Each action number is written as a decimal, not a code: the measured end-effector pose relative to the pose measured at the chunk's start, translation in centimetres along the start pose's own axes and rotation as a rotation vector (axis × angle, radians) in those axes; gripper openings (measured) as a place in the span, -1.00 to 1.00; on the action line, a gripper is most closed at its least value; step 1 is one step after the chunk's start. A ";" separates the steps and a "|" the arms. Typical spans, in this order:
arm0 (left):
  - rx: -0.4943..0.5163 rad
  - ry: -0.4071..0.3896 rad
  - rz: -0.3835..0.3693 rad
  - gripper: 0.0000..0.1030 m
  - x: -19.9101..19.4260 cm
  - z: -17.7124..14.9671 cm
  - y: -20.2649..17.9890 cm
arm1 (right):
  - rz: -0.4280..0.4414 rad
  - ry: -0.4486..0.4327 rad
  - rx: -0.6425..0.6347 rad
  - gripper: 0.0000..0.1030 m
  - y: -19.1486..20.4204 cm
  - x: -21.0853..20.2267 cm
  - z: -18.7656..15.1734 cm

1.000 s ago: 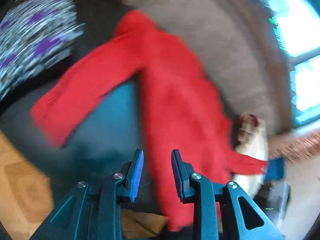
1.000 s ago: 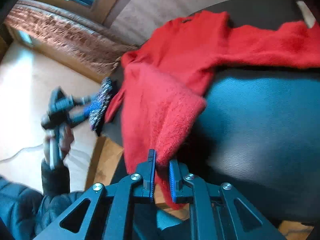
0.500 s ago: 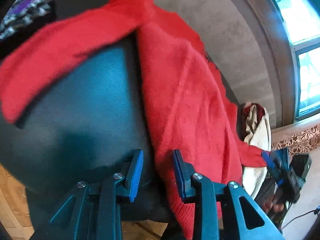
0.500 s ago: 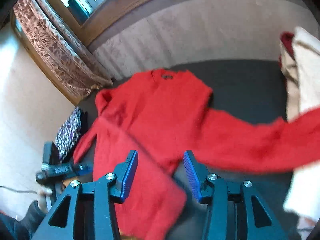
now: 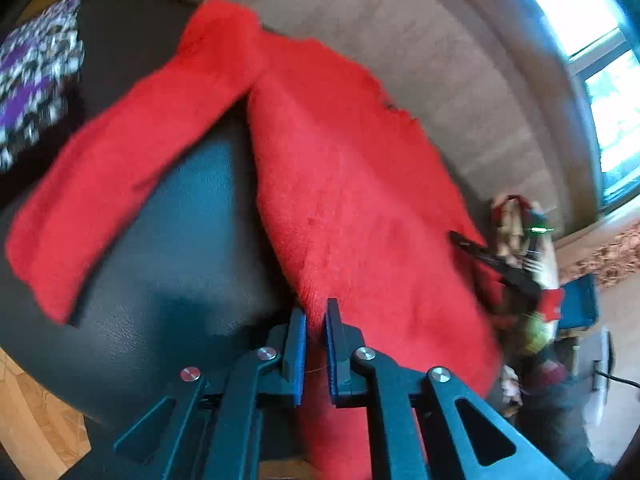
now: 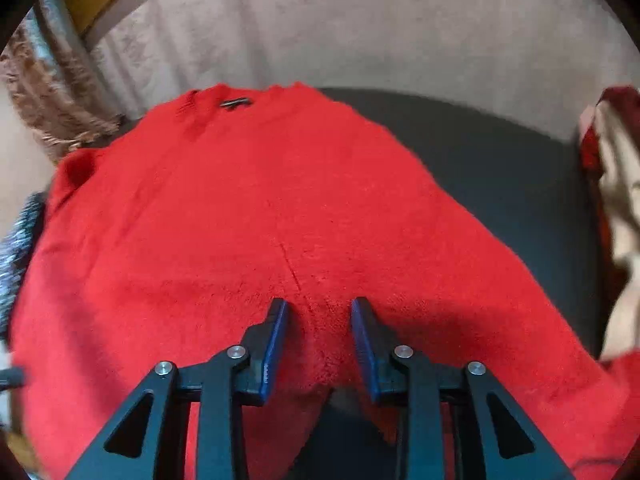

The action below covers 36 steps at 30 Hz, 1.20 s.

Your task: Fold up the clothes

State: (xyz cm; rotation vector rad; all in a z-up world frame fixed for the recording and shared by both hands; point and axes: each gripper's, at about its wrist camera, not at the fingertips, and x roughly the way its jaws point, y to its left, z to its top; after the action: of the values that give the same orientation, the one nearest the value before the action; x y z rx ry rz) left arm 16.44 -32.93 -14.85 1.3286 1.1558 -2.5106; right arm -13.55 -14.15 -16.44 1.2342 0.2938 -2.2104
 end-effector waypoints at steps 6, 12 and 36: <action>-0.131 -0.106 -0.139 -0.63 -5.0 0.7 2.8 | -0.200 -0.060 -0.027 -0.11 -1.9 2.0 3.3; -0.255 -0.042 0.006 -0.62 -3.8 -2.7 7.8 | -0.279 -0.118 -0.078 0.14 -0.8 -1.9 2.2; -0.137 -0.036 -0.033 -0.54 -2.6 -6.7 6.1 | 0.635 -0.029 0.080 -0.79 13.7 -6.9 -5.4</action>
State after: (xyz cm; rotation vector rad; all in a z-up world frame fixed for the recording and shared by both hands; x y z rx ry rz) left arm 24.94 -33.61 -18.82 1.2357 1.3256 -2.4167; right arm 1.10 -20.08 -12.45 1.1357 -0.1846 -1.6954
